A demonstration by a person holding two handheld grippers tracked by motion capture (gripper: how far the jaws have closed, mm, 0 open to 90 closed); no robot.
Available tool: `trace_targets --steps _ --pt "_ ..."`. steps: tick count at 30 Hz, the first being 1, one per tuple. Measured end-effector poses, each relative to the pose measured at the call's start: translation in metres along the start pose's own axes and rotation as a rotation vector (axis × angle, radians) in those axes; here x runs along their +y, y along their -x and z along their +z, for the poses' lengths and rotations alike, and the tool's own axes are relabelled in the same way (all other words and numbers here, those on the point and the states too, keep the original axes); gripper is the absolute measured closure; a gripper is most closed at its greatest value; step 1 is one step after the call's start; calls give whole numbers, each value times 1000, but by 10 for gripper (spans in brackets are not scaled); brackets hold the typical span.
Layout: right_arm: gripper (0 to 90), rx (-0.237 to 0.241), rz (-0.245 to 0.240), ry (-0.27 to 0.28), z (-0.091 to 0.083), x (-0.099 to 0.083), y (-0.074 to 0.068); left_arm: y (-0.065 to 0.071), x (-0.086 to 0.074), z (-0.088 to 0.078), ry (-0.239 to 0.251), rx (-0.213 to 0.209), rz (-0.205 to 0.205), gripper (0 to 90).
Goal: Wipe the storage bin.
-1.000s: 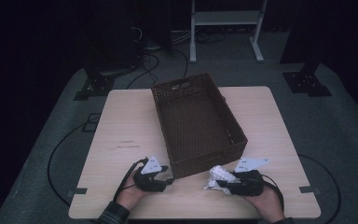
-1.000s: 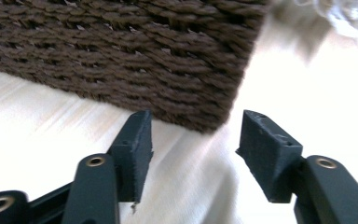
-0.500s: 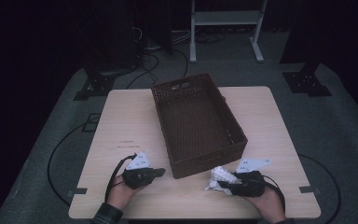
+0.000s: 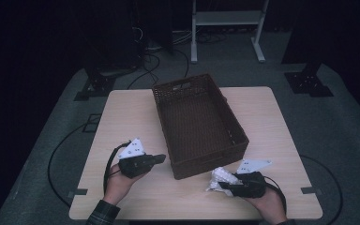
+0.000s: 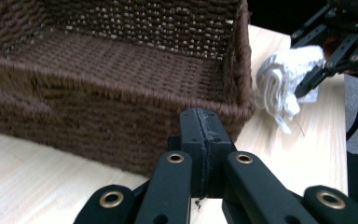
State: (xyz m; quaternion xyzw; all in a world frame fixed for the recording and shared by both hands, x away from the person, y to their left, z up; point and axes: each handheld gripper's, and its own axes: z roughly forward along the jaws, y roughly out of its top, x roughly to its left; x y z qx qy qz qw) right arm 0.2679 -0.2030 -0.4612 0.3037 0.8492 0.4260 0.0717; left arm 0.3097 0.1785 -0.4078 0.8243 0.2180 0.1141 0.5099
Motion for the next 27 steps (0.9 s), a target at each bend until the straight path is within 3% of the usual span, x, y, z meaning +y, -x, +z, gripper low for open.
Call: trace_targets --steps 11,27 --pt "608 1 0 2 0 0 0 4 8 20 -11 -25 16 898" --pt "609 8 -5 3 0 1 -3 21 25 59 -2 -107 38 898"
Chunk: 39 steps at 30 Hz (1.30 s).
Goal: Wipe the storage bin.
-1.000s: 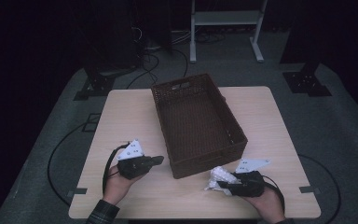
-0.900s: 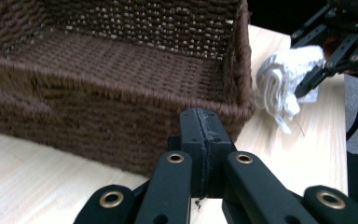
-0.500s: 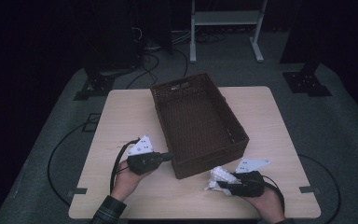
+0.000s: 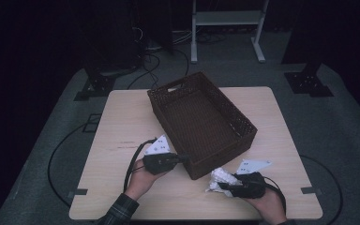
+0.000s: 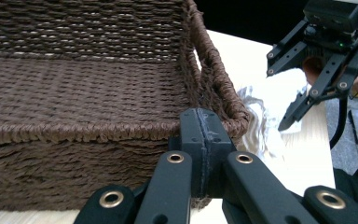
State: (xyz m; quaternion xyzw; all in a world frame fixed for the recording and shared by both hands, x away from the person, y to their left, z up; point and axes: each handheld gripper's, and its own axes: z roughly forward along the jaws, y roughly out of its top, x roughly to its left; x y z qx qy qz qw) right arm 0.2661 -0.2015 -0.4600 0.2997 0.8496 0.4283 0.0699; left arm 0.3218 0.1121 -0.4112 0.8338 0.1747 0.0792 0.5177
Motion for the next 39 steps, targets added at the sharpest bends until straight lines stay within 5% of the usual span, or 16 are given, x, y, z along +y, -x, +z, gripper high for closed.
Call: trace_targets --steps 24,28,31,39 --pt "610 14 -9 -1 0 0 -3 8 36 73 -4 -61 47 898" --pt "610 9 -5 1 -1 -1 -1 8 39 84 12 -74 30 898" --pt "610 8 0 2 -1 -1 1 8 39 87 20 -79 19 898" --pt "609 5 0 3 -2 -2 2 -4 42 67 0 5 -3 765"
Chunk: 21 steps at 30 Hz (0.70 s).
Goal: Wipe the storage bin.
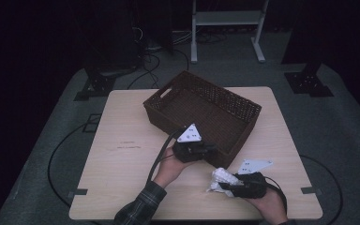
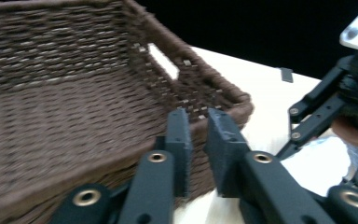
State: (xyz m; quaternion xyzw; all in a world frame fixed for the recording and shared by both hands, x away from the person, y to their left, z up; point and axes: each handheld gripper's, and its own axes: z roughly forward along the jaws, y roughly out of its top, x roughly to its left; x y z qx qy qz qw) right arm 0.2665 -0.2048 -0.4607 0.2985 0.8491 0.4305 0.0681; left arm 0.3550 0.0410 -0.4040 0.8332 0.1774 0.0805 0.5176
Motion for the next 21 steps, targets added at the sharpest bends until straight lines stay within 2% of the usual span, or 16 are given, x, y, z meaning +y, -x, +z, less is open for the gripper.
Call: trace_targets --steps 2,9,21 --pt "610 0 -2 0 0 0 0 -8 1 -9 -29 28 -13 696" --pt "609 -1 4 0 1 0 0 -33 6 -37 -68 91 -59 575" --pt "610 -4 4 4 0 0 1 -82 13 -84 -104 224 -100 503"
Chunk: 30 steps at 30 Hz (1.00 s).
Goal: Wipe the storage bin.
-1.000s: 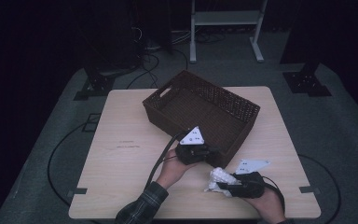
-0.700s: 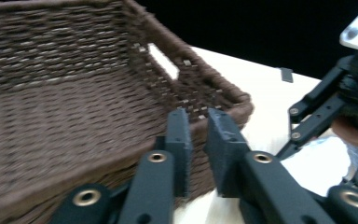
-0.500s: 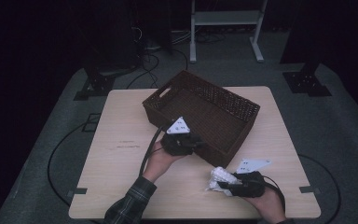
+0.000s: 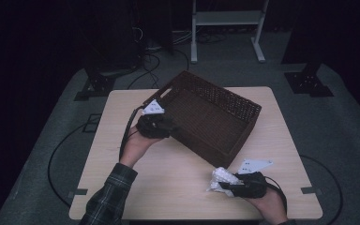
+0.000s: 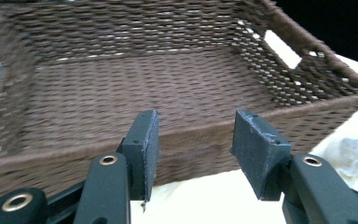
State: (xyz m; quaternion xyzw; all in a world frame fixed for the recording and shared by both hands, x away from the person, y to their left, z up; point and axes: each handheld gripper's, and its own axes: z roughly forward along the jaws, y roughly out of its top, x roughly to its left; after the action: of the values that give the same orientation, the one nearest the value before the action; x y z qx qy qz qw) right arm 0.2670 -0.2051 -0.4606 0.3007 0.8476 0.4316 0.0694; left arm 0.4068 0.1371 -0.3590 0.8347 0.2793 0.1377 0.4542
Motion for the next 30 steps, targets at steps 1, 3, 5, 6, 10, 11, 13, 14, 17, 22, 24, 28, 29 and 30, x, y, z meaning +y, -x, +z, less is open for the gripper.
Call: trace_targets --steps 1,3,5,6,10,11,13,14,17,22,24,28,29,30 --pt "609 0 -1 0 0 0 0 -5 1 -2 -7 10 4 500" --pt "609 -1 -1 1 0 0 0 -13 1 -6 -2 21 -12 489" --pt "610 -2 0 1 0 0 0 -22 3 -10 -17 39 -12 480" --pt "609 -2 0 1 0 0 0 -26 4 -11 -16 49 -17 477" --pt "609 -1 -1 0 0 0 0 -43 8 -14 -23 82 -40 452" --pt "609 -2 -1 1 0 0 0 -48 9 -15 -30 94 -35 448" --pt "609 -1 -1 1 0 0 0 -56 12 -16 -35 107 -40 445" --pt "609 -1 -1 1 0 0 0 -60 13 -15 -42 121 -37 445" --pt "609 0 -2 0 0 0 0 -73 16 -15 -65 141 -38 441" --pt "609 3 -4 0 1 0 0 -96 20 -9 -88 180 -53 445" --pt "609 3 -4 -1 1 0 0 -104 22 -6 -90 190 -66 449" --pt "609 2 -5 0 0 0 0 -120 24 3 -102 233 -72 483" --pt "609 2 -4 0 0 0 0 -124 24 6 -107 240 -75 501" --pt "609 1 -5 0 0 0 0 -128 24 8 -113 244 -82 505"
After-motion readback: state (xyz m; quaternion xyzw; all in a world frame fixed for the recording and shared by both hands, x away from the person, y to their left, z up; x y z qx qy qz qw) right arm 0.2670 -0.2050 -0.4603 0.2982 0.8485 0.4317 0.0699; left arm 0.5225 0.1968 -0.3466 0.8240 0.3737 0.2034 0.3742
